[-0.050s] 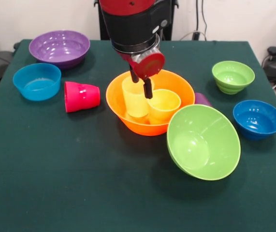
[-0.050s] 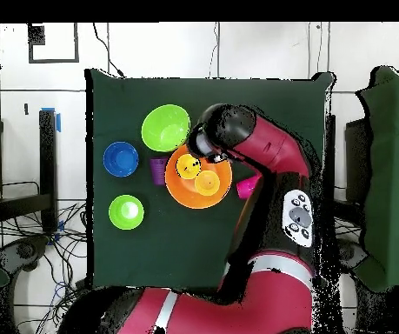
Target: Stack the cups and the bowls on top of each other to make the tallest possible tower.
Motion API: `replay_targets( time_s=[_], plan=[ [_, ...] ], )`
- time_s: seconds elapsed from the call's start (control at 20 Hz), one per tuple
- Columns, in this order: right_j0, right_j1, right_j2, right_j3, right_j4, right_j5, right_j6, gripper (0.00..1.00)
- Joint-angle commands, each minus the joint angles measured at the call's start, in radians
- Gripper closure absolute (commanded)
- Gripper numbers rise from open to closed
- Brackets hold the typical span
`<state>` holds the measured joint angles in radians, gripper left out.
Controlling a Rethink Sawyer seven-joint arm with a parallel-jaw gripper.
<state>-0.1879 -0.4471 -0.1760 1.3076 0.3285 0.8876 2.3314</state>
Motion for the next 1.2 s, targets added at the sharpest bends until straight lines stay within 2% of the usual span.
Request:
replay_targets(
  time_s=[0.05,0.1,0.25,0.85,1.2],
  plan=[
    [0.034,0.102,0.009,-0.267,0.003,0.178,0.262,0.00],
    [0.038,0.129,-0.002,-0.326,-0.002,0.209,0.273,0.00],
    [0.043,0.166,-0.010,-0.394,0.003,0.246,0.285,0.00],
    [0.069,0.222,0.017,-0.442,0.071,0.210,0.319,0.00],
    [0.066,0.224,0.036,-0.449,0.110,0.242,0.302,0.00]
  ],
)
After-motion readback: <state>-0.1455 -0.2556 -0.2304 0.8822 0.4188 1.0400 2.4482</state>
